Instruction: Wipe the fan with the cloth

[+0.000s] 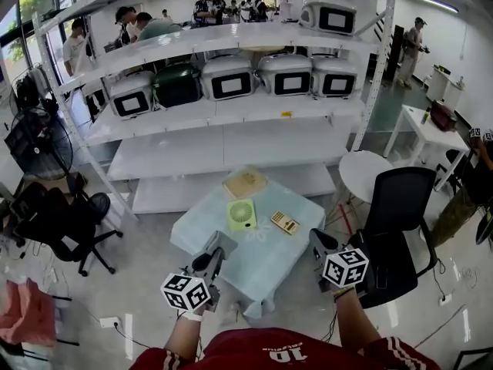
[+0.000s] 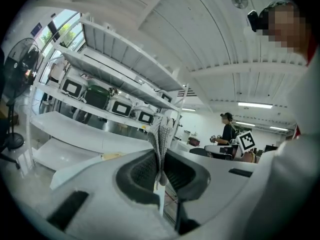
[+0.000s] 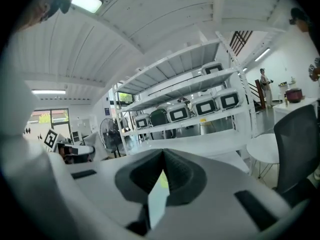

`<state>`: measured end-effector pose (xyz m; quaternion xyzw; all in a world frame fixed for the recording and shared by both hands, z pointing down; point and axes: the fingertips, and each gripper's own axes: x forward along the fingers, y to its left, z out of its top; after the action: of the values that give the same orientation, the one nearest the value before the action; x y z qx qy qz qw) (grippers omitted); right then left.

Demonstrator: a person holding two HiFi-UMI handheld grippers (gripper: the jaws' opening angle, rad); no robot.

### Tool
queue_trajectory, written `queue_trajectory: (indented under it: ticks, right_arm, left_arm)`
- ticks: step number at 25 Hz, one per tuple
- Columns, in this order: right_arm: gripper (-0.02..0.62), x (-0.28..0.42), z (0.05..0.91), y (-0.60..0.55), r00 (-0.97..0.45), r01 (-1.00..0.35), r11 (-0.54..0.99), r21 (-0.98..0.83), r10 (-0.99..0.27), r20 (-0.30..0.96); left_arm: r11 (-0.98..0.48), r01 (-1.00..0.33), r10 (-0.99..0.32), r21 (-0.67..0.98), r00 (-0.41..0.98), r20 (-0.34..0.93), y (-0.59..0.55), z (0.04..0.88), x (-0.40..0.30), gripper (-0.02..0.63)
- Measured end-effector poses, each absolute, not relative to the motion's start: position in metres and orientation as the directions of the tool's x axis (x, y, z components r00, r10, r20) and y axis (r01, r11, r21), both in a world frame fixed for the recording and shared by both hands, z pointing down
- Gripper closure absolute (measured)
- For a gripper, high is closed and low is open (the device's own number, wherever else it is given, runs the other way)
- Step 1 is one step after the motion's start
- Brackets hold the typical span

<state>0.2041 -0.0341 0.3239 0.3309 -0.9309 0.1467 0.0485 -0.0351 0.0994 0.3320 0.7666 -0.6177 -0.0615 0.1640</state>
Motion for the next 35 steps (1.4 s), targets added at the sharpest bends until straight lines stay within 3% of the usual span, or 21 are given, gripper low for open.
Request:
queue_trajectory:
  ticks: [6,18,35]
  right_arm:
    - [0.591,0.226,0.291,-0.006,-0.791,-0.609,0.757,-0.239,-0.602,0.109]
    - [0.591,0.211,0.248,0.038,-0.751,-0.656,0.734,-0.176,-0.657,0.058]
    - [0.591,0.177,0.228,0.051,-0.747,-0.659,0.742,-0.122,-0.665,-0.005]
  left_arm:
    - [-0.207,-0.948,-0.968,0.241,0.235,0.09,0.111,0.299,-0.01,0.578]
    - [-0.305,-0.946,-0.952,0.108,0.303,-0.029,0.115,0.225,-0.038,0.578]
    - [-0.241,-0.962,-0.97,0.132,0.236,-0.049,0.15,0.23,-0.088,0.578]
